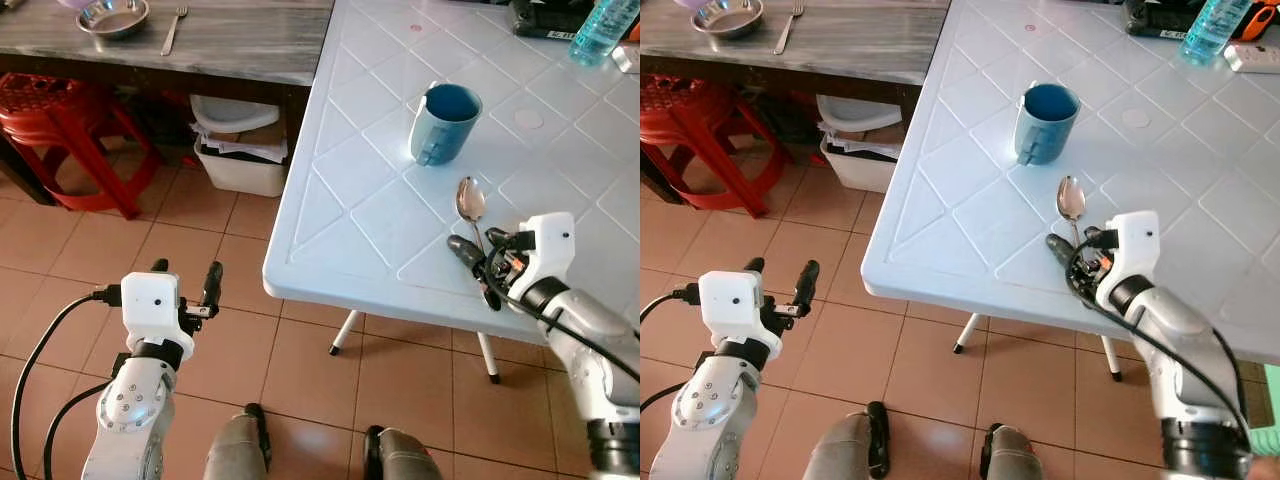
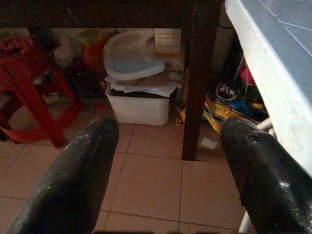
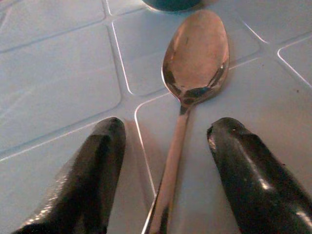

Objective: Setting the table

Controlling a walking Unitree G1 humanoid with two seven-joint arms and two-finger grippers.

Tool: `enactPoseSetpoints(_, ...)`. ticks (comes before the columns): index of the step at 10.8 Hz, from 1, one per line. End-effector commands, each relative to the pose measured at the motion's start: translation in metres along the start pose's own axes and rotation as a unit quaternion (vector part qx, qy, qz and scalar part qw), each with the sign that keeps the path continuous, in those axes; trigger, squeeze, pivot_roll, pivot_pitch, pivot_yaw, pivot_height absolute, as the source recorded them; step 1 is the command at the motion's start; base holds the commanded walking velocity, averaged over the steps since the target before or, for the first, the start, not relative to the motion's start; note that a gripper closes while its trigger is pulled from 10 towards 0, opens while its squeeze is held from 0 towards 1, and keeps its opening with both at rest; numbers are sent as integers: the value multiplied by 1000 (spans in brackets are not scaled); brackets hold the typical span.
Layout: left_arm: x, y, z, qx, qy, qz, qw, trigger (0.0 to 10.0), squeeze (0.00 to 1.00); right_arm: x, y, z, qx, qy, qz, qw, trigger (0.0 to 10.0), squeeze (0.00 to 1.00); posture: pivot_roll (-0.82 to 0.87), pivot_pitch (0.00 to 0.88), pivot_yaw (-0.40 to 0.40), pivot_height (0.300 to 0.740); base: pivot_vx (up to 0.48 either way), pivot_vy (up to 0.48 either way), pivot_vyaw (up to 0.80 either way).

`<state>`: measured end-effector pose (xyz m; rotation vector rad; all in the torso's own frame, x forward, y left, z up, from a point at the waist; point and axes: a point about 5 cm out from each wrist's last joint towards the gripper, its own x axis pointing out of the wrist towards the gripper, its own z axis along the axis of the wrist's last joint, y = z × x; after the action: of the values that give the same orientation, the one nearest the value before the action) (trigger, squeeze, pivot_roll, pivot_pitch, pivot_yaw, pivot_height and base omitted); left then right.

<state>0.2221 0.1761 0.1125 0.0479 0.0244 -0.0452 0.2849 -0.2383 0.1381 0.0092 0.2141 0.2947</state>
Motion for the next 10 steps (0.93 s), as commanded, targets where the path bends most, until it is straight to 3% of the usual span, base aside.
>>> enactPoseSetpoints(1, -3, 0, -1, -3, 5, -5, 1000, 10000, 0, -3, -5, -29, 15, 78, -11, 997, 0, 0, 18, 257, 15, 740, 0, 0, 0)
enactPoseSetpoints(4, -2, -2, 0, -6, 5, -8, 1000, 10000, 0, 0, -3, -37, 20, 123, 15, 992, 0, 0, 25, 257, 7, 740, 0, 0, 0)
enactPoseSetpoints(10, -2, -4, -1, -9, 7, -20, 1000, 10000, 0, 2, -5, -45, 42, 137, 7, 990, 0, 0, 24, 250, 9, 740, 0, 0, 0)
